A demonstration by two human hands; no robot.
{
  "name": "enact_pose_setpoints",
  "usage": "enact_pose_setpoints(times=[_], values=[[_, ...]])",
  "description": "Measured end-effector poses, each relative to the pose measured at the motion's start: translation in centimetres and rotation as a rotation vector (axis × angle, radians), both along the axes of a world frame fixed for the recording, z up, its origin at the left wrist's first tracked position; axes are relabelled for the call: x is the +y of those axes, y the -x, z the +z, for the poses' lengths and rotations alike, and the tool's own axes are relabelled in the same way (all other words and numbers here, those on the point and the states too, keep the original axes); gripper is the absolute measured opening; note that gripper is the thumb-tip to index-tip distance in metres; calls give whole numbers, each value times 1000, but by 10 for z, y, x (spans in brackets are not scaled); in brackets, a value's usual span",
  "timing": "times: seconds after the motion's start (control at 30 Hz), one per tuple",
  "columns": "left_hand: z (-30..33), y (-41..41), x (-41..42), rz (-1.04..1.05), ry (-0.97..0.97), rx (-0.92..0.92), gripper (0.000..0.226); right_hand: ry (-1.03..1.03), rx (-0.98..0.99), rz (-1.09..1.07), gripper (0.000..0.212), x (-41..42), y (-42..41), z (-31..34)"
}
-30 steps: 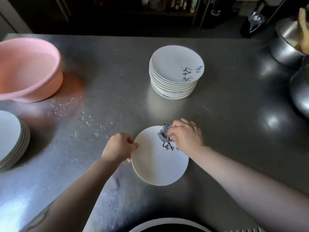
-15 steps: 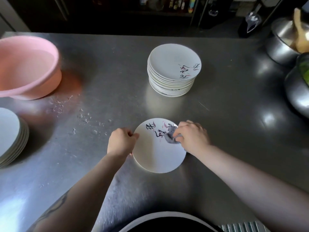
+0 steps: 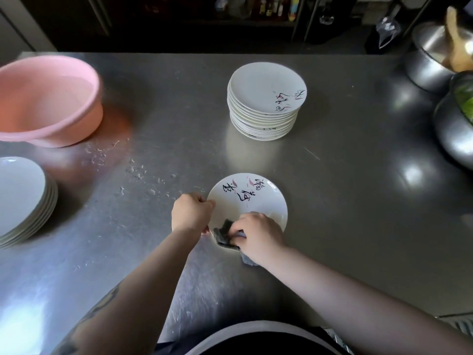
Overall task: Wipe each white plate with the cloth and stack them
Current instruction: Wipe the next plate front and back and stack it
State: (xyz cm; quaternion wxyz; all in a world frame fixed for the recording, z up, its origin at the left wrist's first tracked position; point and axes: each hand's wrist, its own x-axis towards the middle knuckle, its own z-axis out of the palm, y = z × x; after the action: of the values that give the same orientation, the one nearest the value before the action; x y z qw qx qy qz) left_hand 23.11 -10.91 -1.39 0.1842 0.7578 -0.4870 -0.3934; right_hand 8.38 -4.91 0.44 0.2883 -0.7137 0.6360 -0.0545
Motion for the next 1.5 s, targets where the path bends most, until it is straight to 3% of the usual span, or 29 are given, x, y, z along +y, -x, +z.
enact_pose_setpoints(times=[0.3,0.47,0.6,0.67,0.77,0.87,0.93,1.0,1.13,1.33,1.4,1.5], values=[[-3,-7,8,74,-25,110,21,-87,63,29,18,-4,29,5],[-2,-8,11,66,-17,148,21,-32,225,-109,20,-11,64,14],[-1,-8,16,63,9,149,18,30,223,-206,18,-9,60,11],[0,-9,21,65,85,120,16,28,164,-238,19,-7,59,9],[4,-10,40,74,380,77,34,60,-60,-398,15,-6,69,11],[5,-7,61,-247,582,145,27,213,-178,-478,14,-2,77,15],[2,-2,71,-554,604,111,19,266,-219,-489,14,5,77,16],[-4,1,73,-709,617,24,22,299,-236,-494,13,13,76,13],[-10,2,68,-751,602,-54,32,353,-270,-523,15,25,74,6],[-15,2,63,-798,604,-81,25,383,-272,-518,17,24,74,9],[-15,1,64,-801,666,-91,10,384,-282,-517,16,23,74,12],[-12,-3,66,-835,800,-104,22,394,-304,-518,16,24,71,19]])
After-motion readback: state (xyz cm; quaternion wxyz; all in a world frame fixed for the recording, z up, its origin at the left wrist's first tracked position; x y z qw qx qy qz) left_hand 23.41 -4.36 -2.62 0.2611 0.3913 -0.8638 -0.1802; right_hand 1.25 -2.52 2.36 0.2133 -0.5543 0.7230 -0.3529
